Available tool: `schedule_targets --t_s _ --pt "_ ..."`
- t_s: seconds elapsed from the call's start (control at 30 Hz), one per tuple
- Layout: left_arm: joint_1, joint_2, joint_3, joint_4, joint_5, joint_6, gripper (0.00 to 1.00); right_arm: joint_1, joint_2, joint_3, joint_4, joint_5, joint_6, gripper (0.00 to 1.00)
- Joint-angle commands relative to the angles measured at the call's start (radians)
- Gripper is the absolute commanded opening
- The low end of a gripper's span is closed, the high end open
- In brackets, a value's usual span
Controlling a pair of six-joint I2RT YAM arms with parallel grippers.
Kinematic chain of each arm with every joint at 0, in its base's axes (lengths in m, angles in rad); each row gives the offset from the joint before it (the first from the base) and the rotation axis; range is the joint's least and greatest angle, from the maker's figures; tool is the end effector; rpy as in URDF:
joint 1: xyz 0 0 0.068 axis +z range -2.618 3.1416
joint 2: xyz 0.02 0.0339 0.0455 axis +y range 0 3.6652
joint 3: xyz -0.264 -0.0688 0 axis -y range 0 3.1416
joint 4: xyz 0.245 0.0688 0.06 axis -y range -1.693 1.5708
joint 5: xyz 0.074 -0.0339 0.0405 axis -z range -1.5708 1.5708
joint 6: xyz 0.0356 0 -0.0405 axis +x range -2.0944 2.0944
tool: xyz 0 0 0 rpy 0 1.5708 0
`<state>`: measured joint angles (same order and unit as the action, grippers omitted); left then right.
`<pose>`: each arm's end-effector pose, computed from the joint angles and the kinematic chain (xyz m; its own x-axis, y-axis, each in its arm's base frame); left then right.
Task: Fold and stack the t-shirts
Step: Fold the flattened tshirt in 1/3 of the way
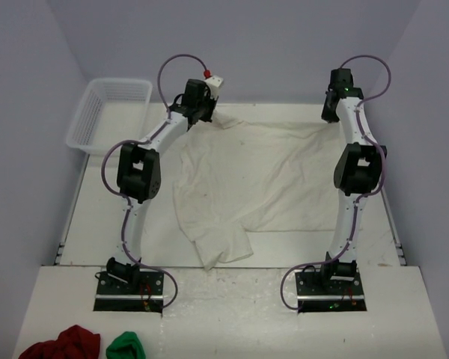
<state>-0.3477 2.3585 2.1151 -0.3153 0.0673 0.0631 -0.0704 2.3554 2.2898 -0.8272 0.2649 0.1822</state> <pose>0.5184 -0.1904 0.2409 -0.4726 0.2382 -0.8485 0.4242 0.9054 0.0179 0.5209 -0.0461 0.2597 -0.7221 0.2262 -0.6538 0.3686 0.9255 -0.0869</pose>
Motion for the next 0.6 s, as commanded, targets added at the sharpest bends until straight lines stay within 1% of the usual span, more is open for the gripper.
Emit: schedule_targets --t_s 0.0,0.03,0.07,0.1,0.13,0.27,0.33,0.4,0.57 --pt "-0.048 -0.139 -0.091 0.008 -0.063 -0.025 0.0 0.003 -0.041 -0.027 -0.026 -0.038 0.013 0.0" --pt "-0.056 -0.154 -0.11 0.01 -0.063 -0.043 0.0 0.004 -0.041 -0.027 -0.033 -0.038 0.016 0.0" --pt "-0.063 -0.171 -0.134 0.012 -0.104 -0.049 0.0 0.003 -0.05 -0.035 -0.042 -0.036 0.019 0.0" --pt "-0.077 -0.203 -0.185 0.018 -0.116 -0.052 0.0 0.003 -0.054 -0.041 -0.046 -0.042 0.02 0.0" --pt "-0.083 -0.218 -0.204 0.019 -0.126 -0.068 0.0 0.003 -0.061 -0.044 -0.049 -0.043 0.023 0.0" --pt "-0.114 -0.312 -0.332 0.067 -0.168 -0.15 0.0 0.004 -0.085 -0.047 -0.066 -0.047 0.048 0.0" --pt "-0.155 -0.361 -0.392 0.085 -0.196 -0.16 0.0 0.006 -0.102 -0.059 -0.062 -0.053 0.056 0.0" --pt "-0.212 -0.407 -0.449 0.1 -0.259 -0.155 0.0 0.006 -0.113 -0.082 -0.052 -0.061 0.056 0.0" --pt "-0.266 -0.453 -0.527 0.116 -0.306 -0.18 0.0 0.007 -0.113 -0.089 -0.055 -0.062 0.057 0.0"
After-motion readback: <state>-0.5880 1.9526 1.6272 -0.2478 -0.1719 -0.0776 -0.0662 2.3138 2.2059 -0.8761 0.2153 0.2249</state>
